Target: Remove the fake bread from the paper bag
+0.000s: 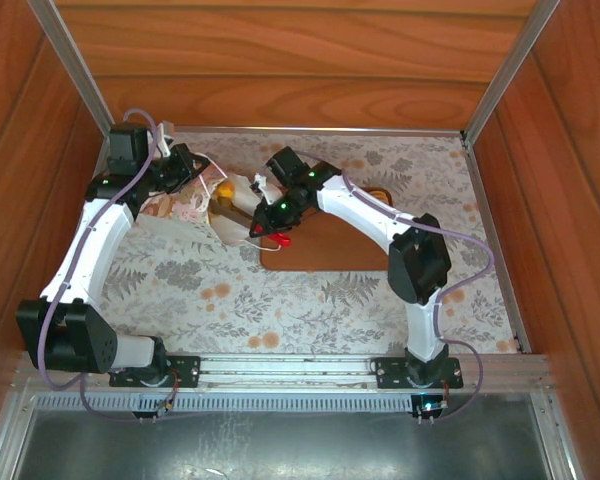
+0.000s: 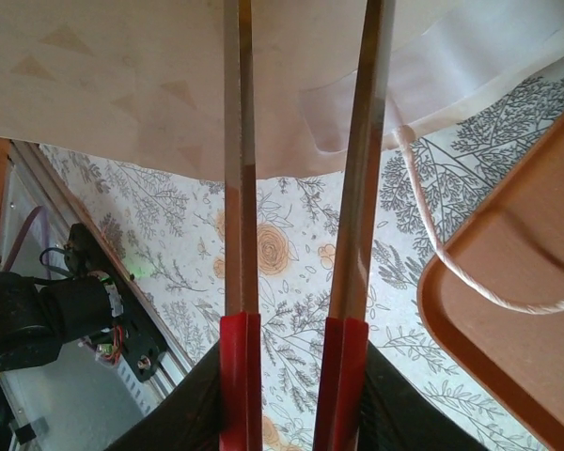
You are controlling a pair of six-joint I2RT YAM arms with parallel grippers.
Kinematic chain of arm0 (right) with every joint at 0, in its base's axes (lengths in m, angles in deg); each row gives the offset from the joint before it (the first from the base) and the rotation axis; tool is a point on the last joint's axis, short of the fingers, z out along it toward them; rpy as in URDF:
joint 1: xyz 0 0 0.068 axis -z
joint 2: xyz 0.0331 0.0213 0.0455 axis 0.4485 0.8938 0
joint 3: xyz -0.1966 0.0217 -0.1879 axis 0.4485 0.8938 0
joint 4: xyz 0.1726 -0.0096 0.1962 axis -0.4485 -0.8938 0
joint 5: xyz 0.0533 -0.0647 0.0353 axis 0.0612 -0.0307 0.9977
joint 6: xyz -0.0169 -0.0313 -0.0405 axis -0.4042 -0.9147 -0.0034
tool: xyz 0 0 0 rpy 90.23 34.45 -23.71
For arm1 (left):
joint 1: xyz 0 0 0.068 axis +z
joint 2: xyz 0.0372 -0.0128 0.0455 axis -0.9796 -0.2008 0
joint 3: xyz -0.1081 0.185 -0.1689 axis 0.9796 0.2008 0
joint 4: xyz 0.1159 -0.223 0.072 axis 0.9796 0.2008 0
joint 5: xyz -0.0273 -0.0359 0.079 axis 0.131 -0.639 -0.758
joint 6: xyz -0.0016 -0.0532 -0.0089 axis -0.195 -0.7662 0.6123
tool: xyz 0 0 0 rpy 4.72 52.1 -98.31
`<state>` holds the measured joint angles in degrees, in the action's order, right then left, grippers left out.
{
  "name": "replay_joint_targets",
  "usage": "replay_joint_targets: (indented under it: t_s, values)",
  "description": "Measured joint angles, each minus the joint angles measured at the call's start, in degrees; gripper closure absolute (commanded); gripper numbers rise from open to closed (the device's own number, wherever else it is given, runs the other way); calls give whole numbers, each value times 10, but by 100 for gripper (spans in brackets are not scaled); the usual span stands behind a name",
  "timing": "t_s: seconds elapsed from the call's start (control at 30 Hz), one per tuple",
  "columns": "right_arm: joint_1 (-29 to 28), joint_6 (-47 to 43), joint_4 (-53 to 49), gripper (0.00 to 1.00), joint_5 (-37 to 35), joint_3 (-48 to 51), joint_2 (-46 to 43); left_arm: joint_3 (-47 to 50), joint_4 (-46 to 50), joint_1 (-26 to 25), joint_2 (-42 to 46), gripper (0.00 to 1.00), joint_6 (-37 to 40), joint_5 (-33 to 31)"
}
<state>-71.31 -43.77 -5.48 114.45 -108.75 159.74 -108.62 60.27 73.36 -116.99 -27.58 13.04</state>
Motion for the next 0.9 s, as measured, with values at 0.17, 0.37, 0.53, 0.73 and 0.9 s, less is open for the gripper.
replay_joint_targets:
  t_s: [0.17,0.37,0.53,0.73,0.9]
  values:
    - [0,0,-8,68,-9,26,-52,0,0,0,0,100,0,0]
    - [0,-1,-11,69,-14,66,-114,0,0,0,0,100,0,0]
    - [0,-6,-25,68,-27,89,-133,0,0,0,0,100,0,0]
    - [0,-15,-36,66,-48,123,-166,0,0,0,0,100,0,0]
    - [0,-21,-38,58,-47,110,-143,0,0,0,0,100,0,0]
